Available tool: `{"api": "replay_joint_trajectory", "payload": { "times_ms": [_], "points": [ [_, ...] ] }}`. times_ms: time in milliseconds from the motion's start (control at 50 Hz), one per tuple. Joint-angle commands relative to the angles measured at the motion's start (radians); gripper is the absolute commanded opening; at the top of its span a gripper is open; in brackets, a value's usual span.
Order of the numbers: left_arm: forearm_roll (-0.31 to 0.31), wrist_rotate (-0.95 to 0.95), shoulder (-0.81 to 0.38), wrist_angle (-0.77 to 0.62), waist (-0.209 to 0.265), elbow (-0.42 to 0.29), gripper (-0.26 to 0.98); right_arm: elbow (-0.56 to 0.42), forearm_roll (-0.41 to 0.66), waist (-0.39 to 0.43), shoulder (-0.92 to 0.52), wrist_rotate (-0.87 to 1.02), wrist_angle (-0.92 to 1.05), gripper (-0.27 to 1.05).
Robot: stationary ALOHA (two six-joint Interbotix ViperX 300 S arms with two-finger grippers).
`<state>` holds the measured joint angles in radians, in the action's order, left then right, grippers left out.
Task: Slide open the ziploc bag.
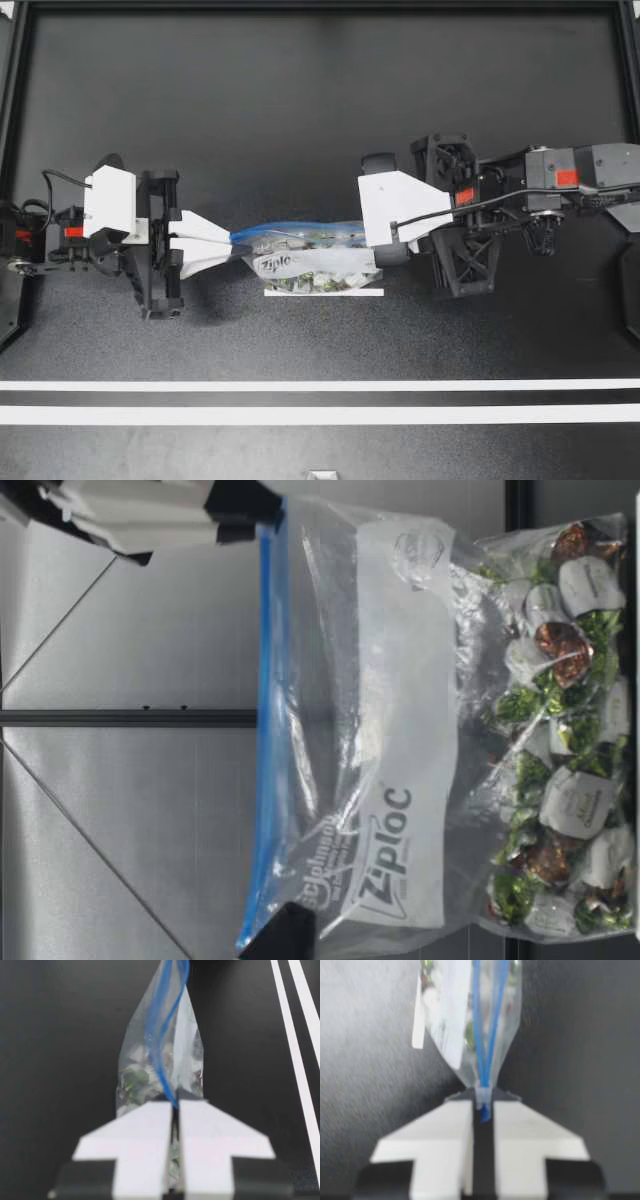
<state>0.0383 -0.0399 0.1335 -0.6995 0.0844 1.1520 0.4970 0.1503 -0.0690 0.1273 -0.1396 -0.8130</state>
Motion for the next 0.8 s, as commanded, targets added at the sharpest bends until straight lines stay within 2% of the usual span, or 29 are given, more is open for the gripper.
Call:
{"api": "replay_joint_trajectory", "payload": {
  "times_ms": [0, 80, 220, 340, 460, 500, 780],
  "points": [
    [0.003, 0.002, 0.011, 0.012, -0.002, -0.015, -0.22, -0.009, -0.017, -0.008, 0.014, 0.002, 0.028, -0.12],
    [0.005, 0.0, 0.008, 0.031, -0.002, -0.023, -0.21, 0.002, -0.025, -0.008, 0.011, 0.002, 0.032, -0.06],
    [0.002, 0.002, 0.008, 0.044, -0.002, -0.034, -0.13, 0.023, -0.025, -0.006, 0.017, 0.006, 0.043, 0.13],
    [0.002, 0.002, 0.008, 0.048, -0.002, -0.04, 0.08, 0.038, -0.025, -0.006, 0.026, 0.018, 0.067, 0.29],
    [0.002, 0.002, 0.008, 0.048, -0.002, -0.052, 0.36, 0.055, -0.025, -0.008, 0.04, 0.018, 0.11, 0.31],
    [0.002, 0.002, 0.012, 0.048, -0.002, -0.054, 0.4, 0.063, -0.025, -0.006, 0.048, 0.018, 0.13, 0.31],
    [-0.02, 0.017, 0.089, 0.023, -0.002, -0.06, 0.38, 0.161, -0.023, -0.006, 0.118, 0.034, 0.379, 0.31]
  ]
}}
